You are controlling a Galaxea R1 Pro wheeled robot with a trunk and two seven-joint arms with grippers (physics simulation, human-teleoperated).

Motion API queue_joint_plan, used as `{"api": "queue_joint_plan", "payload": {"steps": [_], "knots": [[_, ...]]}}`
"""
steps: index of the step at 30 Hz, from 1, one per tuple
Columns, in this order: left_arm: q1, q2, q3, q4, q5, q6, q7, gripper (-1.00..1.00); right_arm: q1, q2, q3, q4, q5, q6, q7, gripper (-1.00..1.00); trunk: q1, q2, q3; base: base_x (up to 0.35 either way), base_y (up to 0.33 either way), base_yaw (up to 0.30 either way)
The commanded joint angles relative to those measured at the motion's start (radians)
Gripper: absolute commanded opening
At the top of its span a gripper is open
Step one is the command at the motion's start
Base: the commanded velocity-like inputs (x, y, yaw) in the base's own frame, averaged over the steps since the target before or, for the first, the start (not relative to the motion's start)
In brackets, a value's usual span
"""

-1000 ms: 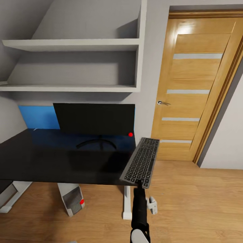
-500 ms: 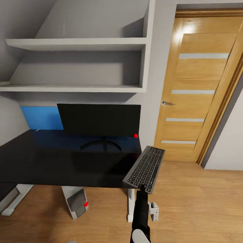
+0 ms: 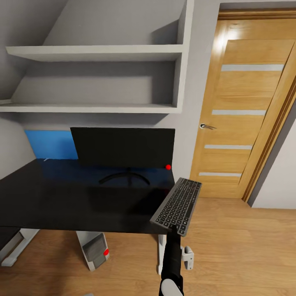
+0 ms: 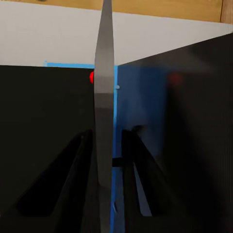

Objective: In the bedroom, organize the workspace by keeping the computer under the desk, ensuring the monitor is on the desk, placing the keyboard on the desk next to the monitor, placing the mouse on the desk next to the keyboard, moving the folder from the swivel chair onto the desk next to the mouse, stacking the notebook on top of the folder with the pen on top of the notebook, and positioning the swivel chair next to the desk.

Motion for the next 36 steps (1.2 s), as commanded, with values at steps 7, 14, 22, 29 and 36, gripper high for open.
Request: {"api": "queue_joint_plan", "payload": {"steps": [7, 14, 22, 29, 36], "knots": [[0.000, -0.001, 0.003, -0.001, -0.001, -0.002, 0.001, 1.00, -0.001, 0.000, 0.001, 0.023, -0.005, -0.005, 0.007, -1.00, 0.000, -0.001, -0.001, 0.000, 0.000, 0.000], [0.000, -0.001, 0.003, -0.001, -0.001, -0.002, 0.000, 1.00, -0.001, 0.000, 0.001, 0.025, -0.004, -0.005, 0.007, -1.00, 0.000, -0.001, -0.005, 0.000, 0.018, -0.119], [0.000, -0.001, 0.003, -0.001, -0.001, -0.002, 0.000, 1.00, -0.001, 0.000, 0.001, 0.026, -0.004, -0.005, 0.008, -1.00, 0.000, -0.001, -0.013, 0.000, 0.235, -0.219], [0.000, 0.000, 0.002, -0.001, -0.001, -0.002, 0.001, 1.00, -0.001, 0.000, 0.000, 0.026, -0.003, -0.005, 0.009, -1.00, 0.000, -0.001, -0.019, 0.000, 0.240, -0.217], [0.000, -0.001, 0.002, -0.001, -0.001, -0.002, 0.002, 1.00, -0.001, 0.000, 0.005, 0.018, 0.001, -0.006, 0.013, -1.00, 0.000, -0.001, -0.020, 0.000, 0.008, -0.021]]}}
